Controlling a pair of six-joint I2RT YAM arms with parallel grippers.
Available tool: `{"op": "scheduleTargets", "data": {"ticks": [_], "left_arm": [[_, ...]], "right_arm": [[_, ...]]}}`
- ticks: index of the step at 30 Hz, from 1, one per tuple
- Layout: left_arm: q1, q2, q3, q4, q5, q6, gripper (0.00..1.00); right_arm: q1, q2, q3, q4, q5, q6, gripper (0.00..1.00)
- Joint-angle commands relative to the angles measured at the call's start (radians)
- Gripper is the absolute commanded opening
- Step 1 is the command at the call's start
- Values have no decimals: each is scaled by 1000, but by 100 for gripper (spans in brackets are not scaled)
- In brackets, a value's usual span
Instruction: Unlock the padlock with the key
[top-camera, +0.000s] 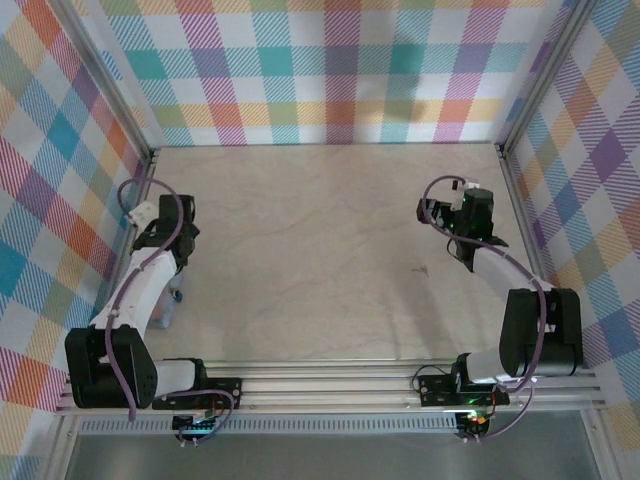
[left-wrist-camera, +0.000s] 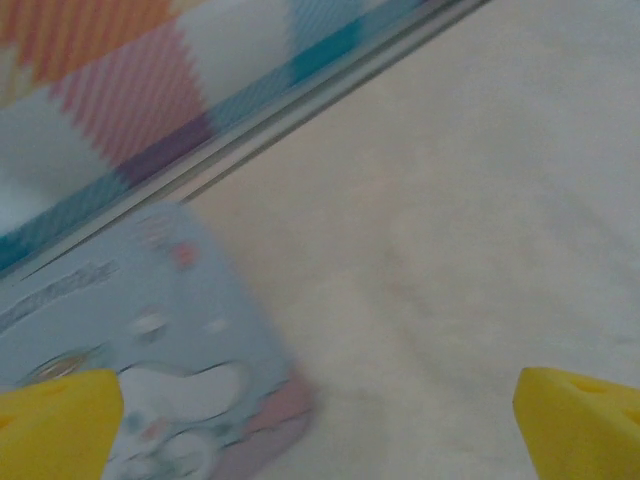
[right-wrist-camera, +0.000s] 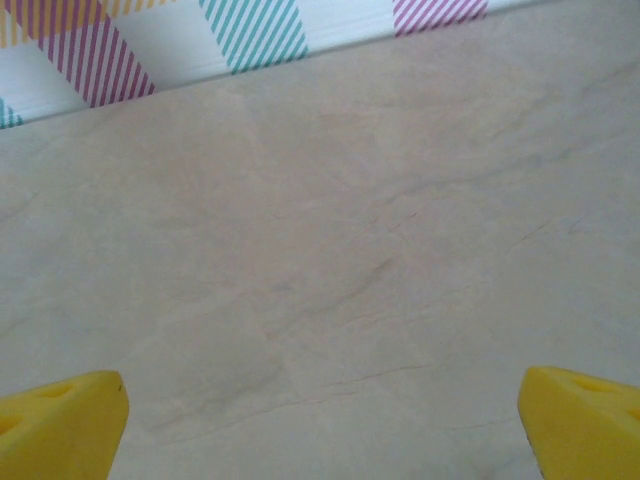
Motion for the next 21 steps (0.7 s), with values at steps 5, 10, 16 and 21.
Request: {"op": "scheduleTargets", "data": {"ticks": [5, 10, 16, 21], "left_arm": [[182, -108, -81, -193, 87, -108, 100], [275, -118, -144, -119, 221, -107, 100], [292, -50, -174, -7, 350, -28, 100], [286, -3, -198, 71, 464, 28, 100]], "right_arm": [[76, 60, 156, -321, -79, 109, 100], [185, 116, 248, -464, -50, 102, 100], [297, 174, 301, -488, -71, 96, 100], [316, 199, 319, -481, -111, 116, 99]]}}
